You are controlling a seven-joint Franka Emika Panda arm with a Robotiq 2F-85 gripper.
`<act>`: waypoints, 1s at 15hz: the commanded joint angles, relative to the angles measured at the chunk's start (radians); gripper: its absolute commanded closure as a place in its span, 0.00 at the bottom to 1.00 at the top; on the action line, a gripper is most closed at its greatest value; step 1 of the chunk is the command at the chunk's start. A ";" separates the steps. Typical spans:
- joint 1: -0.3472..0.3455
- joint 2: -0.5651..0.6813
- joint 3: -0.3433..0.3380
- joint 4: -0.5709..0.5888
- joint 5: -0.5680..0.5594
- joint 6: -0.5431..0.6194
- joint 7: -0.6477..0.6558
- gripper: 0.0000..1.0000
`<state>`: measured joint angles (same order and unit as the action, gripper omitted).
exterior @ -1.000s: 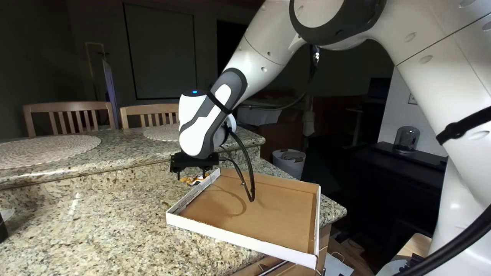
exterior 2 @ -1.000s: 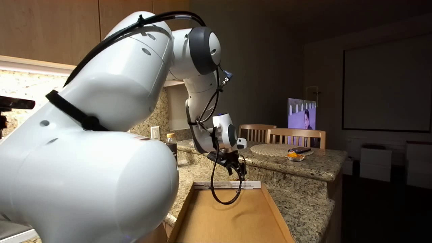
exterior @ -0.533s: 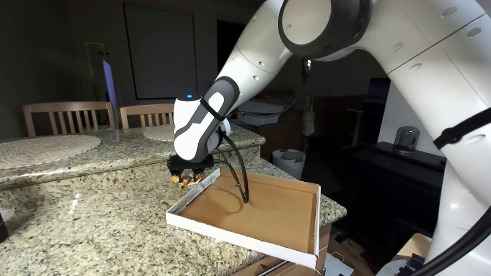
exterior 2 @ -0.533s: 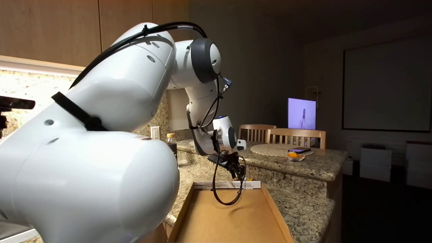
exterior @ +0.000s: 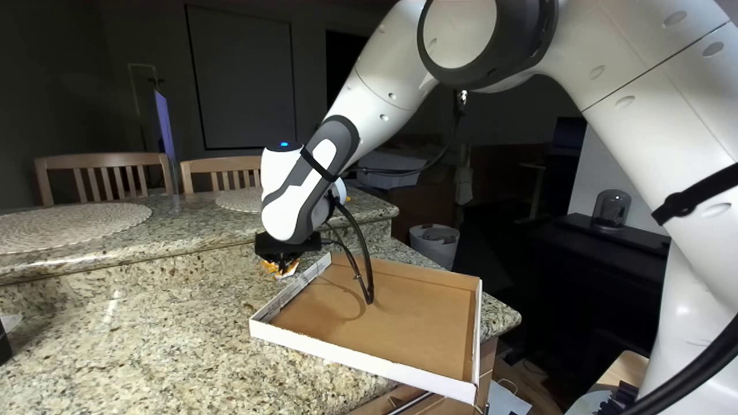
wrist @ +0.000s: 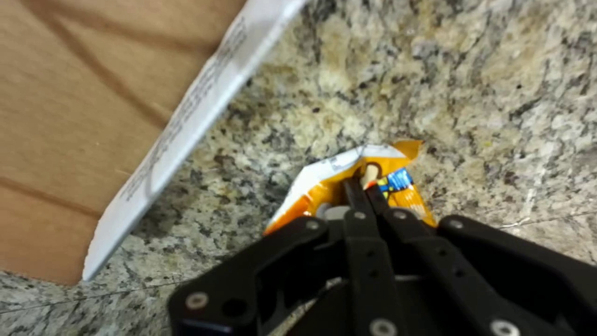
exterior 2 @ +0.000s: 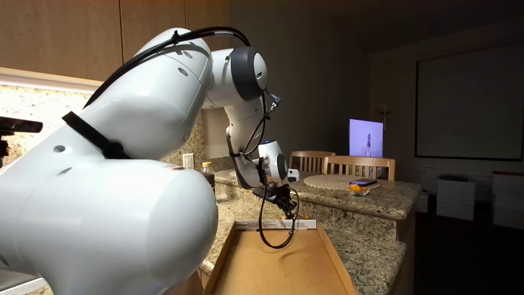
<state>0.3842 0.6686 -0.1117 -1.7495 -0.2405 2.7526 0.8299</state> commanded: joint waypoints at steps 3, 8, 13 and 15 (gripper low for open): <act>0.006 -0.059 -0.010 -0.084 0.018 0.010 -0.033 0.95; -0.038 -0.197 0.062 -0.228 0.044 -0.036 -0.135 0.95; -0.058 -0.304 0.142 -0.329 0.123 0.026 -0.211 0.95; -0.053 -0.321 0.161 -0.329 0.153 0.040 -0.209 0.96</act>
<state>0.3480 0.4133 0.0109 -2.0173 -0.1438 2.7540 0.6721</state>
